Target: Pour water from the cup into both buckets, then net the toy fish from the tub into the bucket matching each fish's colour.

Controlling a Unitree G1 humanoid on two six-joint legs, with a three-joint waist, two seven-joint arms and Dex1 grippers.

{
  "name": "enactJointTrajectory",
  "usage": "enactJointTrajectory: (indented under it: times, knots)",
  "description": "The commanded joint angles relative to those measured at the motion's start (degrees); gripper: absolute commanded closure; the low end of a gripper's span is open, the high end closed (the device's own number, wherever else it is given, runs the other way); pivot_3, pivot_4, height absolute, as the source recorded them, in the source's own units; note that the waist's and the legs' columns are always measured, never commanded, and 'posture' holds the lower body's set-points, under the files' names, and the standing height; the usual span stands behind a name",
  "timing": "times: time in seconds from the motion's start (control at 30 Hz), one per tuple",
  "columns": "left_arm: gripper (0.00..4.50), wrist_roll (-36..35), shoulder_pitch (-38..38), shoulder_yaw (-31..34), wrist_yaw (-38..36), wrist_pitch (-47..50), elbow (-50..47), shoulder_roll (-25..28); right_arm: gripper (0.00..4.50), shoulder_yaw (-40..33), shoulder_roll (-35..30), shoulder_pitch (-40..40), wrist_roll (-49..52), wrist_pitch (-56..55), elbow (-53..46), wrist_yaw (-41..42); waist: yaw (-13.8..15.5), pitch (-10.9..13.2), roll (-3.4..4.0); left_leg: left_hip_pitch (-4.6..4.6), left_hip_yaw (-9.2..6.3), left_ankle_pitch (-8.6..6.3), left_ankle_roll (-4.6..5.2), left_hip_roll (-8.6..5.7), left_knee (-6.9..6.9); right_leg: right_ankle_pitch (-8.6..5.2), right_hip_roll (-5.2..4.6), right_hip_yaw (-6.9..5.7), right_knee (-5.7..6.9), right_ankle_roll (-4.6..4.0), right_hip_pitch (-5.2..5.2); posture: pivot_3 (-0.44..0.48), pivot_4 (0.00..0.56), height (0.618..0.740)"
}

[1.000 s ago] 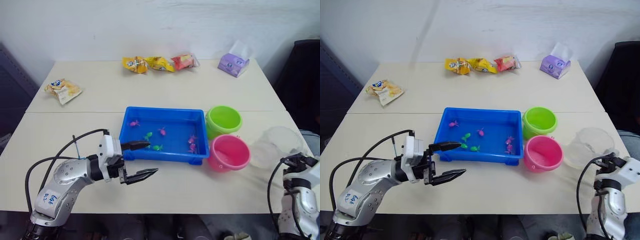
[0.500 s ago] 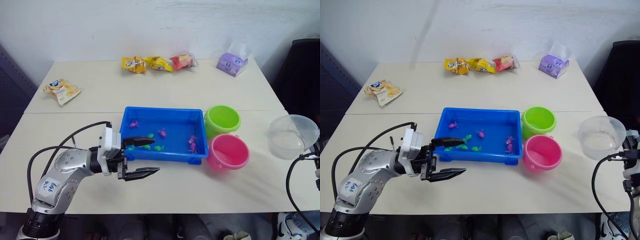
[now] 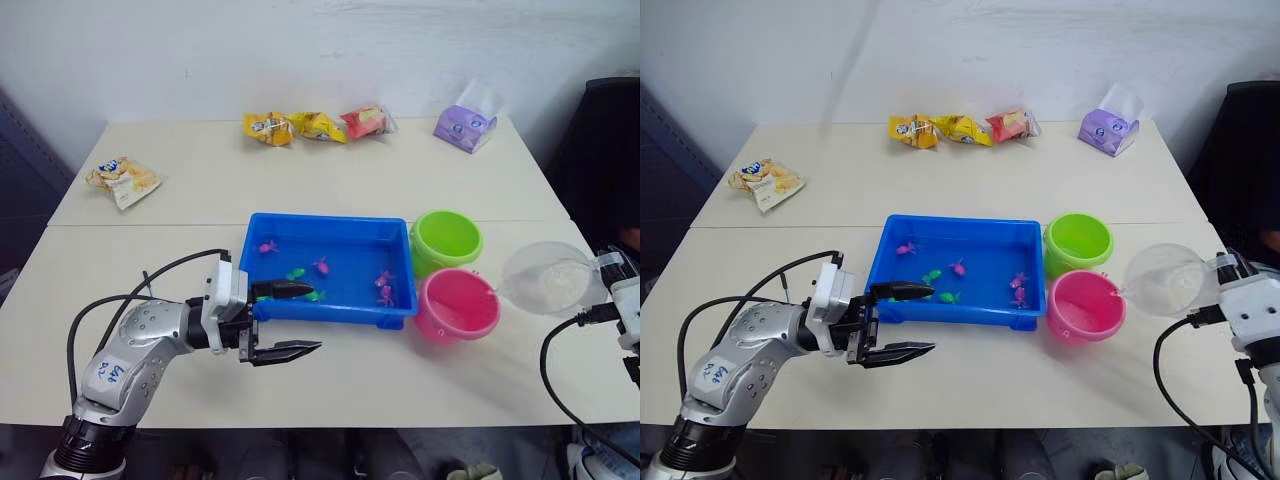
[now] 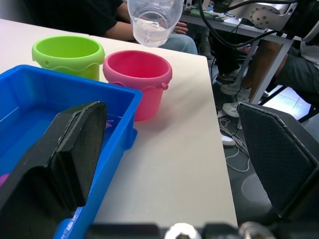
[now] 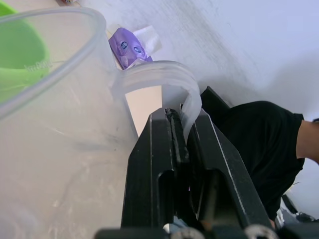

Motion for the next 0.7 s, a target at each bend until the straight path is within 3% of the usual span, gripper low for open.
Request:
enactJointTrajectory:
  times: [0.03,0.7]
  knots:
    - [0.00,0.65,0.04,-0.12,-0.18,-1.32,-0.79,-0.16,4.44,0.35,-0.23,-0.21,-2.38,-3.57,-0.85,-0.95,-0.04,0.00,0.00,0.00,0.00,0.00,0.00,0.00,0.00,0.00,0.00,0.00,0.00,0.00,0.00,0.000,0.150,0.740]
    - [0.00,2.38,1.41,-0.67,0.64,-2.99,-0.74,-1.47,4.44,3.49,-1.92,-3.07,-16.13,-10.55,0.98,-6.18,-0.01,0.02,-0.03,0.01,0.01,0.01,-0.01,-0.01,0.04,0.00,0.01,0.01,0.04,0.00,0.00,0.000,0.150,0.740]
